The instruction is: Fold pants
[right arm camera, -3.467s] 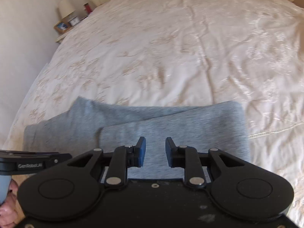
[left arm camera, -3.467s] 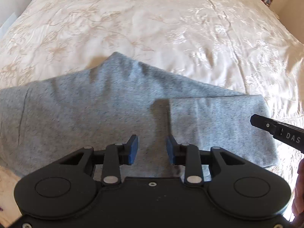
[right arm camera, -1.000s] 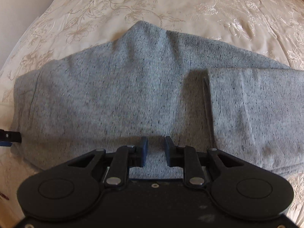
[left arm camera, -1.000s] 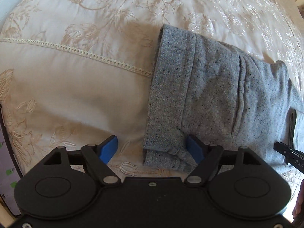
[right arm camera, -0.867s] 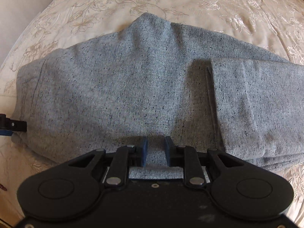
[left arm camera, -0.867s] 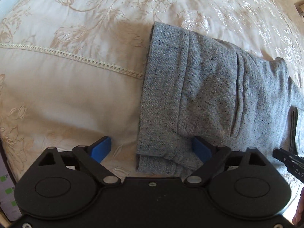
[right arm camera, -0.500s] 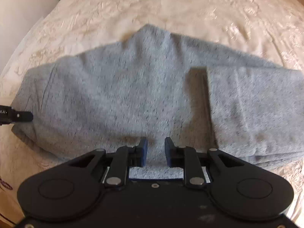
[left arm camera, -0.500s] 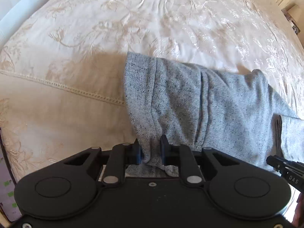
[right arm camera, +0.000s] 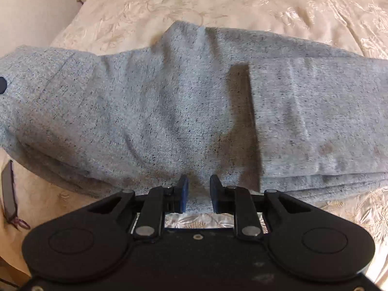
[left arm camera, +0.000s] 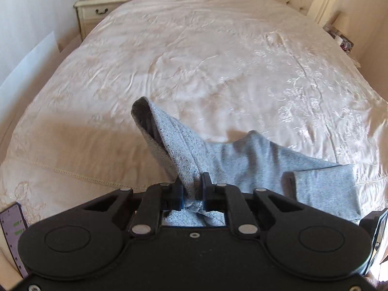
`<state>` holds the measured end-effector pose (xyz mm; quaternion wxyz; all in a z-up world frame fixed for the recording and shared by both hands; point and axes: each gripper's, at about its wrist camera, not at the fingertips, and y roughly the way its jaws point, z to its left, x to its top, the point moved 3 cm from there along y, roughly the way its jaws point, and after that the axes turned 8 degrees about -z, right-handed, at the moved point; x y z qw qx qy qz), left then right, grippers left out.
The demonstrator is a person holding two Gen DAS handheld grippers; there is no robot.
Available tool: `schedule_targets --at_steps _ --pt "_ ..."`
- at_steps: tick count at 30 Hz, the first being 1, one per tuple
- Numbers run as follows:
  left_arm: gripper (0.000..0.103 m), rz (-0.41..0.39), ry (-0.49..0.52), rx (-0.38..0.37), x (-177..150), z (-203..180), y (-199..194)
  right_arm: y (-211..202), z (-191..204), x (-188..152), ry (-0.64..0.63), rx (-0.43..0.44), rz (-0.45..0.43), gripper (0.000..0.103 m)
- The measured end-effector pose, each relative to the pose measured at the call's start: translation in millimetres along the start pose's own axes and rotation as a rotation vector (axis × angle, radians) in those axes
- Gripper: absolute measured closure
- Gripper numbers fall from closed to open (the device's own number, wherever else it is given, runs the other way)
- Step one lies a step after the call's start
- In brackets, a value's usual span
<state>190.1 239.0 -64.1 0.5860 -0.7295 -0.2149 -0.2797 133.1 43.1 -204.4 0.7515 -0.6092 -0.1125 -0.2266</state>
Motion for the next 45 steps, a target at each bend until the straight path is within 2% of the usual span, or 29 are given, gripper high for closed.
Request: schedule_targets --at_steps 5,10,13,14,16,18,22,25,27,30,33,35,40,42,43,45 --pt "0.088 -0.057 0.127 -0.047 18.1 -100.8 -17.9 -41.8 -54.3 3.5 0.085 0.038 -0.063 0.08" --pt "0.09 -0.07 0.218 -0.176 8.5 -228.8 4.4 -75.6 -126.5 0.0 0.13 0.006 -0.117 0.08" --pt "0.097 0.009 0.195 -0.248 -17.8 -297.0 46.4 -86.9 -174.0 -5.4 0.162 -0.033 -0.114 0.08" --pt "0.096 0.057 0.202 -0.277 -31.3 -320.4 64.6 -90.4 -189.4 -7.9 0.172 -0.044 -0.112 0.08" --pt "0.094 0.142 0.233 -0.277 -52.9 -351.2 94.4 -98.0 -221.0 -15.0 0.182 -0.065 -0.101 0.08" --pt "0.091 0.179 0.254 -0.26 -69.2 -370.7 105.0 -101.6 -240.6 -17.3 0.186 -0.089 -0.093 0.08" --pt "0.082 0.135 0.26 -0.203 -69.9 -351.6 79.3 -119.2 -267.0 -7.0 0.152 -0.093 -0.14 0.079" --pt "0.082 0.157 0.253 -0.056 -68.0 -314.3 82.9 -120.9 -270.4 11.1 0.134 -0.018 -0.207 0.068" --pt "0.082 0.196 0.212 0.035 -70.2 -282.7 89.4 -110.2 -264.7 24.6 0.097 0.014 -0.209 0.065" --pt "0.082 0.262 0.099 0.15 -76.4 -229.7 93.2 -78.9 -251.2 45.7 0.039 0.059 -0.163 0.064" --pt "0.083 0.299 0.006 0.236 -84.4 -189.6 88.7 -48.7 -244.3 60.3 0.062 0.081 -0.064 0.064" --pt "0.083 0.306 -0.035 0.265 -87.6 -173.0 82.8 -28.1 -245.1 63.7 0.082 0.068 0.0 0.062" --pt "0.083 0.315 -0.092 0.285 -92.3 -156.5 77.0 -16.4 -241.6 68.2 0.133 0.096 0.024 0.062" --pt "0.083 0.323 -0.099 0.284 -90.8 -158.6 80.3 -19.9 -232.7 70.6 0.113 0.124 0.026 0.081" --pt "0.083 0.325 -0.1 0.277 -90.2 -159.6 80.7 -25.2 -227.0 71.0 0.085 0.132 0.021 0.098" --pt "0.083 0.322 -0.098 0.253 -86.3 -166.8 81.3 -40.6 -216.5 76.9 0.01 0.124 -0.019 0.099"
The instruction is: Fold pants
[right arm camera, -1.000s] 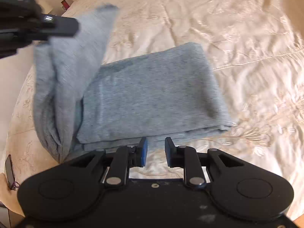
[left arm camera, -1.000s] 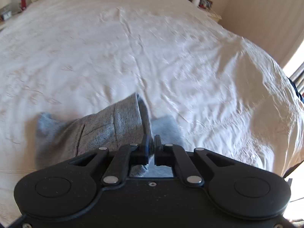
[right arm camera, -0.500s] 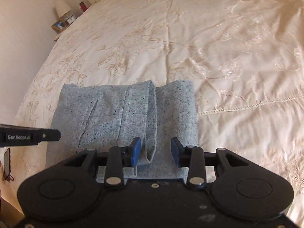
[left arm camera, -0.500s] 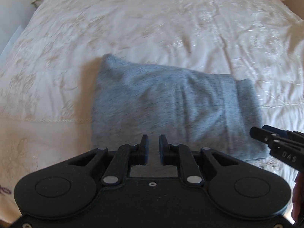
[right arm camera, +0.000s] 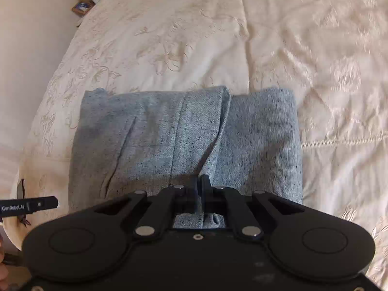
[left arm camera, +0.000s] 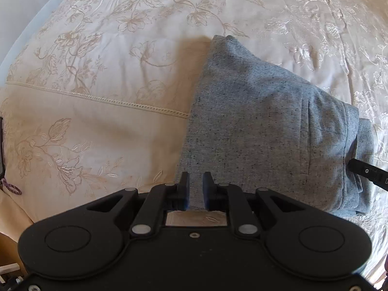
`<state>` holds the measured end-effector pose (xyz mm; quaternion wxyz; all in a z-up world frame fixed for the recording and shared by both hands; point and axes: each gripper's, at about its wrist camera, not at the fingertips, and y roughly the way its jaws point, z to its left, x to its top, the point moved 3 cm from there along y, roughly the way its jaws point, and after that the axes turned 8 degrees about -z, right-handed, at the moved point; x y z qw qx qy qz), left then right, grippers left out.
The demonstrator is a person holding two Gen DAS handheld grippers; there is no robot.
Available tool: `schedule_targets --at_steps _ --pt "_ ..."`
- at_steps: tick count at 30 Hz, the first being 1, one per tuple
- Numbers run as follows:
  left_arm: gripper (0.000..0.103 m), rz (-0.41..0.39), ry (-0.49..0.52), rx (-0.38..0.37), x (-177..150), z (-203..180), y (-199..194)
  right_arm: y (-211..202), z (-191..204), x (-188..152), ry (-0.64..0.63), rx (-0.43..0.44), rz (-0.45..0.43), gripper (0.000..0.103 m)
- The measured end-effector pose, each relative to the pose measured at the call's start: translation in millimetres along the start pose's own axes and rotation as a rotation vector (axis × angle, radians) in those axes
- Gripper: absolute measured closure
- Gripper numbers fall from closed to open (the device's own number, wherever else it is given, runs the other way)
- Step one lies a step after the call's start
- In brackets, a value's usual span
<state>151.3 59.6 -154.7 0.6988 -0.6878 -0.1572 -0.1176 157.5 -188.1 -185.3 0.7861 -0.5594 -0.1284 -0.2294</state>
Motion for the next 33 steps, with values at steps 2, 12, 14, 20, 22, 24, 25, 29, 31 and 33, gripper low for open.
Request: schedule_targets --at_steps 2,12,14,20,22,24,25,29,31,33 --pt "0.083 -0.018 0.018 -0.024 5.2 -9.3 -4.4 -26.0 7.2 9.3 -0.05 -0.025 -0.065 0.101" --pt "0.082 -0.063 0.105 -0.089 27.3 -48.9 6.0 -51.4 -22.4 2.8 -0.021 -0.173 -0.087 0.102" --pt "0.082 -0.065 0.129 -0.088 28.2 -53.0 9.0 -49.5 -20.4 2.2 -0.075 -0.208 -0.11 0.102" --pt "0.082 -0.043 0.144 -0.089 37.2 -58.3 21.8 -38.3 -40.5 -4.3 -0.061 -0.327 -0.073 0.097" --pt "0.082 -0.056 0.151 -0.083 43.7 -61.3 27.2 -57.3 -33.5 4.7 -0.071 -0.392 -0.199 0.075" --pt "0.071 -0.074 0.151 -0.068 52.0 -67.1 40.9 -60.2 -22.3 14.5 -0.111 -0.307 -0.245 0.075" --pt "0.067 -0.078 0.151 -0.06 55.1 -70.2 50.3 -51.2 -14.8 20.1 -0.139 -0.266 -0.216 0.076" --pt "0.065 -0.032 0.234 -0.027 57.3 -88.9 100.1 5.7 -7.7 16.9 -0.208 -0.274 -0.115 0.077" --pt "0.065 -0.062 0.282 -0.014 57.8 -95.3 103.8 32.4 -18.1 10.7 -0.195 -0.313 -0.06 0.078" --pt "0.065 -0.067 0.284 0.004 58.8 -94.0 88.3 27.4 -19.1 14.8 -0.182 -0.328 -0.069 0.078"
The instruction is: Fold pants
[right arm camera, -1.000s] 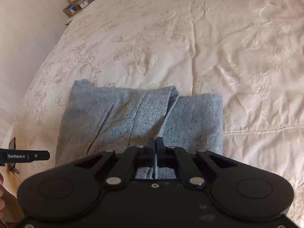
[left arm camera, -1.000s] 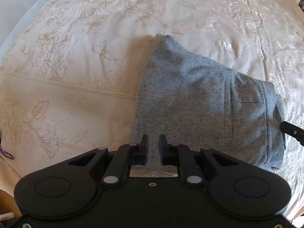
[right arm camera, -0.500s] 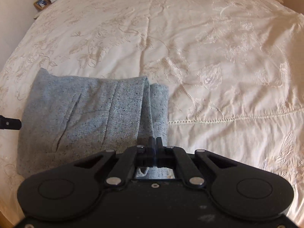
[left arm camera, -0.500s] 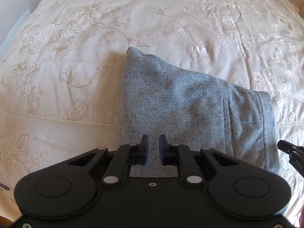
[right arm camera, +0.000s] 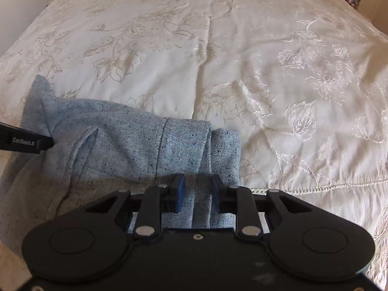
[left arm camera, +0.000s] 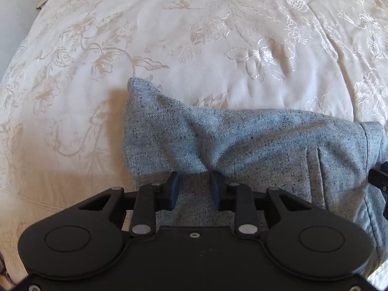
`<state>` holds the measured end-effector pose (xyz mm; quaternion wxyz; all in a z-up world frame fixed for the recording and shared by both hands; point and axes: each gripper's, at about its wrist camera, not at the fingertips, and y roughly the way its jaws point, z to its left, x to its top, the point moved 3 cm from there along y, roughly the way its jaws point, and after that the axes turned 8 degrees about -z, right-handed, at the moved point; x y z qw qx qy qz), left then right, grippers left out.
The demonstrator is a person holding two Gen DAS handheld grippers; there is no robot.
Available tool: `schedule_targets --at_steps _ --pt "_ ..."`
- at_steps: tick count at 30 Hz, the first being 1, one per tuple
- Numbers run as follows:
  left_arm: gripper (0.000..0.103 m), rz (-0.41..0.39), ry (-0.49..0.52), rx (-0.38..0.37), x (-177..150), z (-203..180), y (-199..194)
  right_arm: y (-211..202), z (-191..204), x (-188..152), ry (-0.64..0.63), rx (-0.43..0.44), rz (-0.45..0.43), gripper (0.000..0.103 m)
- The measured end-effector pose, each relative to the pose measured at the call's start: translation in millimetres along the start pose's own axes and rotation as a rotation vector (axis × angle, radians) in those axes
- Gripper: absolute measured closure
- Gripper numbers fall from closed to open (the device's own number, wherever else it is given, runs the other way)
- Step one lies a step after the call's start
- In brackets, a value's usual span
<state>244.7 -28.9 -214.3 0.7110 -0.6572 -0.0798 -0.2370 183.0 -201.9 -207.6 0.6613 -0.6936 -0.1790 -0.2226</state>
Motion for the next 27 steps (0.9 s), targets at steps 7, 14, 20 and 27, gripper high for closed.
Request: schedule_targets --at_steps 7,14,20,27 --pt "0.056 -0.025 -0.123 -0.05 -65.0 16.4 -70.7 -76.3 8.6 -20.1 -0.004 0.106 -0.088 0.076" --pt "0.057 0.044 -0.096 0.0 -93.1 3.3 -47.5 -53.8 21.5 -63.9 -0.062 0.068 0.016 0.076" --pt "0.057 -0.044 -0.124 -0.02 -83.5 13.6 -114.4 -112.4 9.7 -41.7 0.046 0.057 -0.072 0.075" --pt "0.055 -0.1 -0.146 -0.064 -105.5 28.1 -170.3 -188.7 25.7 -34.0 0.099 0.016 -0.203 0.073"
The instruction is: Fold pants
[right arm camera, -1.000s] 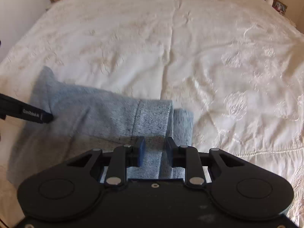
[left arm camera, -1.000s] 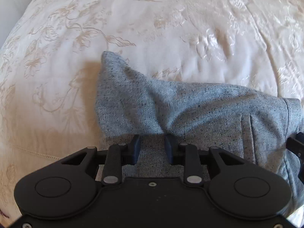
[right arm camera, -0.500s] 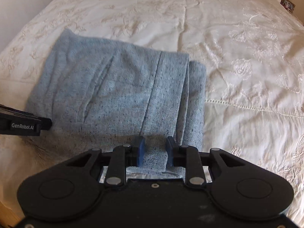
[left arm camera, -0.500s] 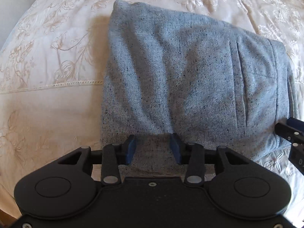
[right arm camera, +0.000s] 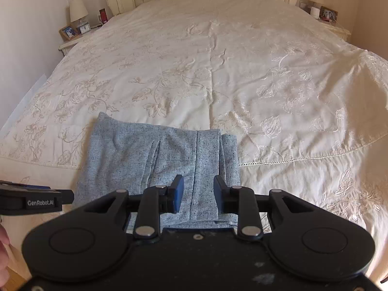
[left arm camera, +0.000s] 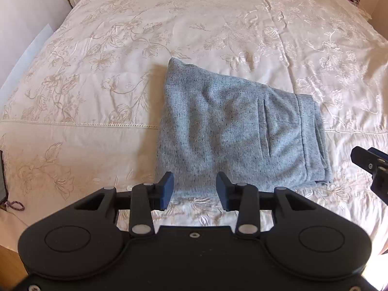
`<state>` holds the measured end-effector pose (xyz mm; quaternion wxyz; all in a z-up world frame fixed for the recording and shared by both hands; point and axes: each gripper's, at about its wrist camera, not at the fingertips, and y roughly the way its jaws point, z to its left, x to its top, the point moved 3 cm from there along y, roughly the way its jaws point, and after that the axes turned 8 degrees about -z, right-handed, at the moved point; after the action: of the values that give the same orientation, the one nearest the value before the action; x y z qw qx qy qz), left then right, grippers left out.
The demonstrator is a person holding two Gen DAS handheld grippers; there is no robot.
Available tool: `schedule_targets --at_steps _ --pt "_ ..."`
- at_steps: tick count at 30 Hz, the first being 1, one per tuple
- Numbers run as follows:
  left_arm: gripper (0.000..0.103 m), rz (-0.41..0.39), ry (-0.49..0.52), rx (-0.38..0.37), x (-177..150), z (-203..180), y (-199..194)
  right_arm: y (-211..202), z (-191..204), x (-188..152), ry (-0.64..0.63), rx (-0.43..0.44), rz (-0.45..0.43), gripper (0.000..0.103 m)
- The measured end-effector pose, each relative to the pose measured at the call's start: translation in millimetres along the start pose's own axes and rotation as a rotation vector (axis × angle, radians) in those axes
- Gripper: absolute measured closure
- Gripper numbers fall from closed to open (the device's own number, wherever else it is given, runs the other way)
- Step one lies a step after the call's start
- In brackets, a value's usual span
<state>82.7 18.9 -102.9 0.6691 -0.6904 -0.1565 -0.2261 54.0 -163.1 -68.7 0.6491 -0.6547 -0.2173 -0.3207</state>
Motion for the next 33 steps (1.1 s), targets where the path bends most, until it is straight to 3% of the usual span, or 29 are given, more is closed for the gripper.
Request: schedule_targets --at_steps 14,25,33 --pt "0.055 -0.062 -0.027 -0.03 -41.0 34.1 -77.6 -104.7 51.2 -24.6 -0.02 -0.014 -0.069 0.071" --pt "0.054 -0.115 -0.021 -0.011 -55.7 48.7 -109.3 -139.2 63.9 -38.9 -0.011 -0.011 -0.086 0.071" --pt "0.054 -0.097 -0.038 -0.044 -61.0 49.0 -107.2 -144.8 64.4 -47.0 0.011 0.005 -0.066 0.071"
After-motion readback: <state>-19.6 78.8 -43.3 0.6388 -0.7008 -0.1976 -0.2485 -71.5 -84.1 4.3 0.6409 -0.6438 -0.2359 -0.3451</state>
